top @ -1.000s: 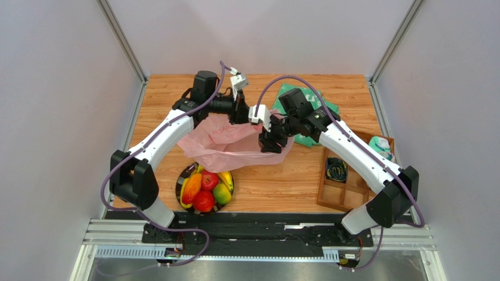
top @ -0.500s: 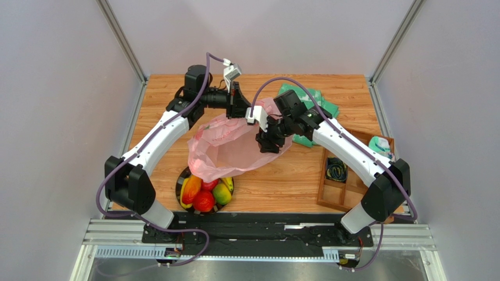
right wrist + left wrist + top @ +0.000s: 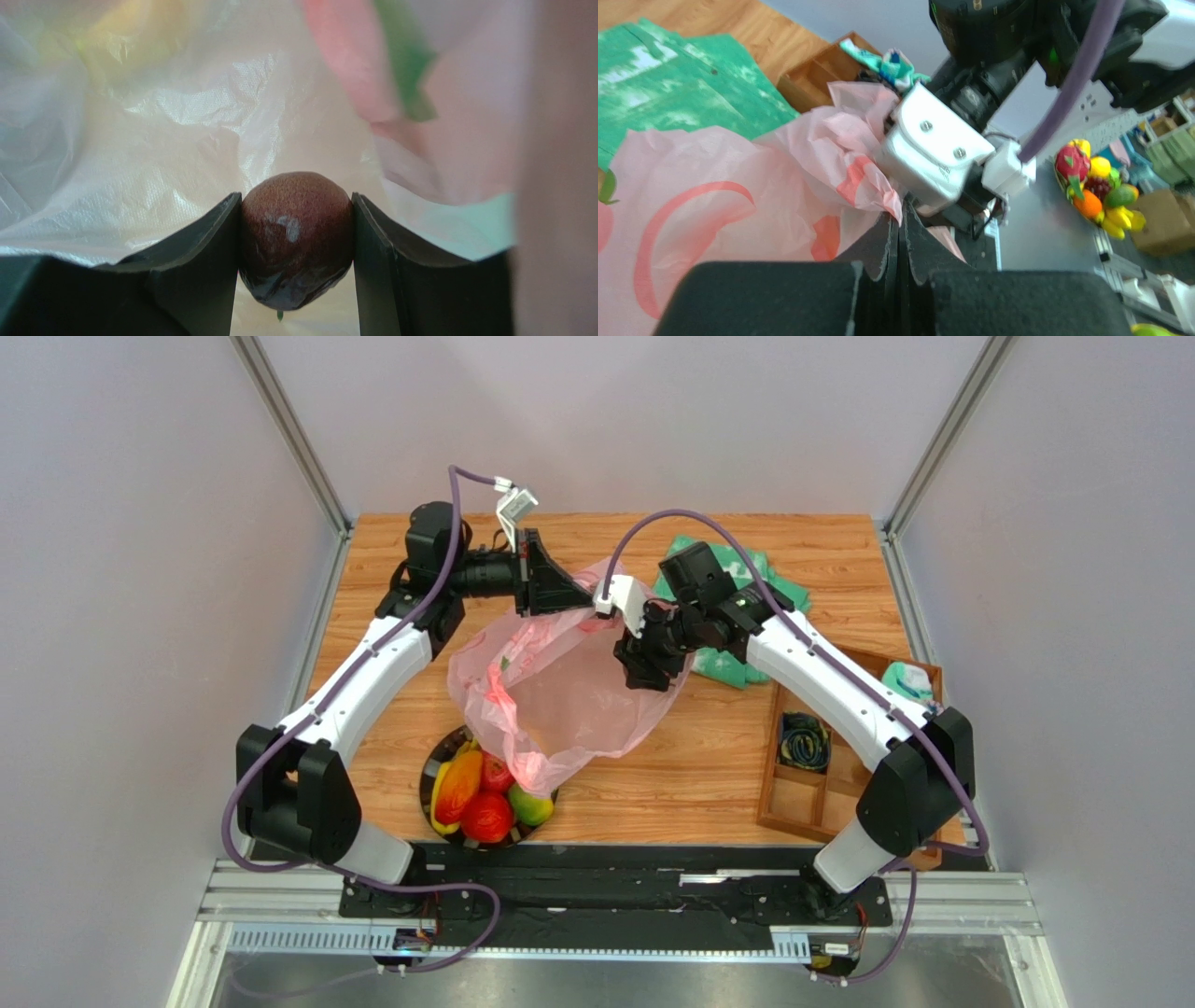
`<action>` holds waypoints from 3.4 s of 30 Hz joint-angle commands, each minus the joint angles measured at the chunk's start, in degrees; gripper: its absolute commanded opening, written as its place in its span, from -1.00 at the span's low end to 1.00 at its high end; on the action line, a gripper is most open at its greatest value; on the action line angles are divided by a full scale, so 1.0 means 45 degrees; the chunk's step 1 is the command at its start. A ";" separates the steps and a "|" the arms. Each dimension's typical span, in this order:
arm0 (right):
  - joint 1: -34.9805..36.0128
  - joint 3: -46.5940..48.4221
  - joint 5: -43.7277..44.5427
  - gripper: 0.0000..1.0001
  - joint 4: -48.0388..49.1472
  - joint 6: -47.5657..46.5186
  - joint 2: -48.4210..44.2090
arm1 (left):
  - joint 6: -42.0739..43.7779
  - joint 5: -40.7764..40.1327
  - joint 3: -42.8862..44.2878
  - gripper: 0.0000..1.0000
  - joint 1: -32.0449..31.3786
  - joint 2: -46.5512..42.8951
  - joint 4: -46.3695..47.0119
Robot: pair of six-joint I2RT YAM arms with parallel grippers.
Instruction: Take the fake fruits out of the plastic bag
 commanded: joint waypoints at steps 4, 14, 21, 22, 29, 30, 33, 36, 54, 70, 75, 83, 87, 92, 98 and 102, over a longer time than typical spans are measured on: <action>0.1278 0.0497 -0.0325 -0.54 -0.1327 -0.1516 0.0388 | -0.1343 0.0255 0.1628 -1.00 -0.0014 0.0896 0.1828; 0.2080 0.1375 -0.0541 -0.55 -0.0469 -0.1146 -0.0412 | -0.0024 -0.0698 0.2760 -1.00 0.0063 0.2575 0.0504; 0.2080 0.2469 -0.0481 -0.54 0.0546 -0.0309 -0.0998 | 0.1507 -0.2516 0.4304 -1.00 0.1195 0.3378 -0.2131; 0.2138 0.2566 -0.0539 -0.53 0.0606 -0.0151 -0.1057 | 0.1741 -0.2808 0.4596 -1.00 0.1429 0.3417 -0.2428; 0.2685 0.2334 -0.0950 -0.51 0.0744 0.0495 -0.1292 | 0.2836 -0.4237 0.5146 -0.62 0.2231 0.3692 -0.4168; 0.2724 0.2101 -0.0989 -0.51 0.0724 0.0476 -0.1331 | 0.2798 -0.4159 0.5068 -0.41 0.2270 0.3594 -0.4169; 0.2861 0.1787 -0.1184 -0.51 0.0841 0.0553 -0.1331 | 0.2622 -0.4061 0.4736 0.23 0.2368 0.2931 -0.4227; 0.2978 0.1572 -0.1535 -0.50 0.1113 0.0729 -0.1175 | 0.2661 -0.4392 0.4891 0.99 0.2505 0.1975 -0.5220; 0.5263 0.2664 -0.1947 -0.38 0.2872 0.3326 0.3570 | 0.4789 -0.7185 0.1965 0.99 0.5785 -0.5678 -1.0458; 0.5850 0.2568 0.0492 0.50 0.3516 0.3952 0.4294 | 0.4341 -0.6250 0.1083 0.98 0.6373 -0.6641 -1.0401; 0.5830 0.2567 0.0788 0.61 0.3478 0.3951 0.3964 | 0.4068 -0.5800 0.1005 0.98 0.6392 -0.6310 -1.0146; 0.5284 0.3446 0.3067 0.71 0.3089 0.4071 0.1894 | 0.4419 -0.8001 0.0441 0.98 0.6411 -0.6717 -1.0088; 0.5283 0.3233 0.7809 0.78 0.3067 0.3329 0.0995 | 0.5138 -1.0637 0.0224 0.99 0.6392 -0.6856 -1.0399; 0.5050 -0.1169 1.1022 0.94 0.4472 0.1593 -0.1521 | 0.5746 -1.1346 -0.0613 0.98 0.6392 -0.6992 -1.0751; 0.4367 -0.5023 1.0183 1.00 0.3363 0.1999 -0.4765 | 0.5981 -1.1170 -0.1825 0.98 0.6373 -0.7519 -1.0654; 0.3644 -0.5693 0.9811 1.00 0.3476 0.1920 -0.5374 | 0.6294 -1.1171 -0.2003 0.98 0.6392 -0.7598 -1.0751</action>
